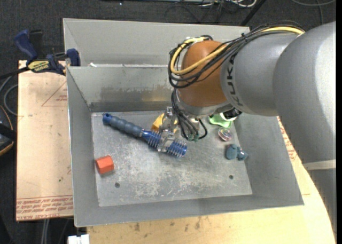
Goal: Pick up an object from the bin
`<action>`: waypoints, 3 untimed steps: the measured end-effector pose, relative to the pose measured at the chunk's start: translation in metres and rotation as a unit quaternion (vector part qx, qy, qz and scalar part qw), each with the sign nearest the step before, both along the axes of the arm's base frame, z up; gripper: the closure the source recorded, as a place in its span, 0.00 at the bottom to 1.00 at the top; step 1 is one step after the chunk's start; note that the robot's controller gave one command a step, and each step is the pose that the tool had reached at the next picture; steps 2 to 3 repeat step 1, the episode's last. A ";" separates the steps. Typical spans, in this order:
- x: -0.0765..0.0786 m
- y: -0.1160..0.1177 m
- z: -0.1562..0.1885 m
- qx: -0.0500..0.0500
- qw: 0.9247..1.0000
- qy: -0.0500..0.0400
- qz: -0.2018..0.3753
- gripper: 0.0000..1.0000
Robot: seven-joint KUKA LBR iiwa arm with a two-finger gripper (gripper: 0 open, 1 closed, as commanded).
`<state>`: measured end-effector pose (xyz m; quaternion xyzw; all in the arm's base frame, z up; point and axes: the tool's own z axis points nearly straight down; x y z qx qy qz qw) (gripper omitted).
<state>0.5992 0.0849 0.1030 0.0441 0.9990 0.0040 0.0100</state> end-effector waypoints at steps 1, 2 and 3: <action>-0.005 0.002 0.138 -0.003 1.000 0.006 0.002 1.00; -0.005 0.002 0.138 -0.003 1.000 0.006 0.002 1.00; -0.005 0.002 0.138 -0.003 1.000 0.006 0.002 1.00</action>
Offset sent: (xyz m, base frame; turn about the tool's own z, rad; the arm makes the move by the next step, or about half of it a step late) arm -0.0060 0.0014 0.1344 -0.0032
